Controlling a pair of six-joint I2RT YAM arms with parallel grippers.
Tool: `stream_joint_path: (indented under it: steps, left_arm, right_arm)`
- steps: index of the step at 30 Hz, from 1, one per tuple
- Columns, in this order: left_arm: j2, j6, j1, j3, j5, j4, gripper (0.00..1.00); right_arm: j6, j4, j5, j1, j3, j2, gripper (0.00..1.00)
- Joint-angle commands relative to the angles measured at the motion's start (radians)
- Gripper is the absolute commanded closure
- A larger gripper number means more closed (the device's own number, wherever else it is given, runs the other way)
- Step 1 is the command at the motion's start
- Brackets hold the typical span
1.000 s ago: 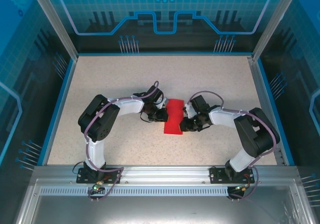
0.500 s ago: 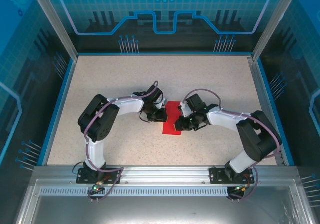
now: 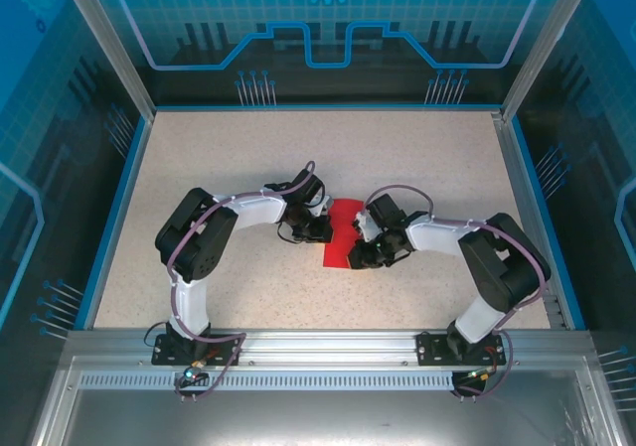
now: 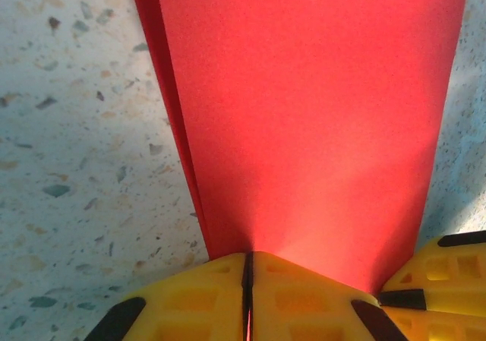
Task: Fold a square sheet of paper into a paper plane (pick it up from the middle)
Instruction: Fold the square sheet of paper in half at the center of the table.
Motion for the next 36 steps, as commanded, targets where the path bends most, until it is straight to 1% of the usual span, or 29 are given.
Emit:
stream_joint_path:
  steps: [1, 6, 10, 14, 17, 25, 28, 31, 34, 36]
  left_arm:
    - [0.056, 0.028, 0.014, -0.019, -0.087, -0.125, 0.9]
    - [0.056, 0.028, 0.014, -0.005, -0.079, -0.13, 0.9]
    - [0.052, 0.024, 0.012, 0.016, -0.058, -0.132, 0.89]
    - [0.033, 0.018, 0.013, 0.047, -0.042, -0.141, 0.86]
    - [0.016, 0.019, 0.013, 0.082, -0.033, -0.159, 0.82]
    - [-0.046, 0.012, 0.012, 0.151, -0.024, -0.19, 0.75]
    - [-0.074, 0.015, 0.012, 0.156, -0.052, -0.228, 0.7]
    - [-0.114, 0.004, 0.012, 0.135, -0.084, -0.265, 0.6]
    - [-0.164, -0.051, 0.012, 0.075, -0.083, -0.257, 0.5]
    - [-0.195, -0.101, 0.006, 0.031, -0.075, -0.233, 0.46]
  right_arm:
    - [-0.029, -0.105, 0.024, -0.004, -0.054, -0.021, 0.84]
    - [-0.034, -0.136, 0.033, -0.016, -0.074, -0.066, 0.84]
    - [-0.027, -0.14, 0.011, -0.034, -0.052, -0.114, 0.84]
    - [0.009, -0.08, -0.039, -0.057, -0.012, -0.145, 0.84]
    - [0.029, -0.029, -0.055, -0.077, 0.017, -0.126, 0.84]
    - [0.042, 0.052, -0.038, -0.088, 0.075, -0.039, 0.83]
    - [0.025, 0.049, -0.027, -0.089, 0.087, -0.006, 0.83]
    - [0.019, 0.06, -0.018, -0.092, 0.078, 0.021, 0.84]
    - [0.022, 0.082, -0.018, -0.093, 0.058, 0.038, 0.84]
    - [0.022, 0.085, -0.017, -0.09, 0.048, 0.044, 0.84]
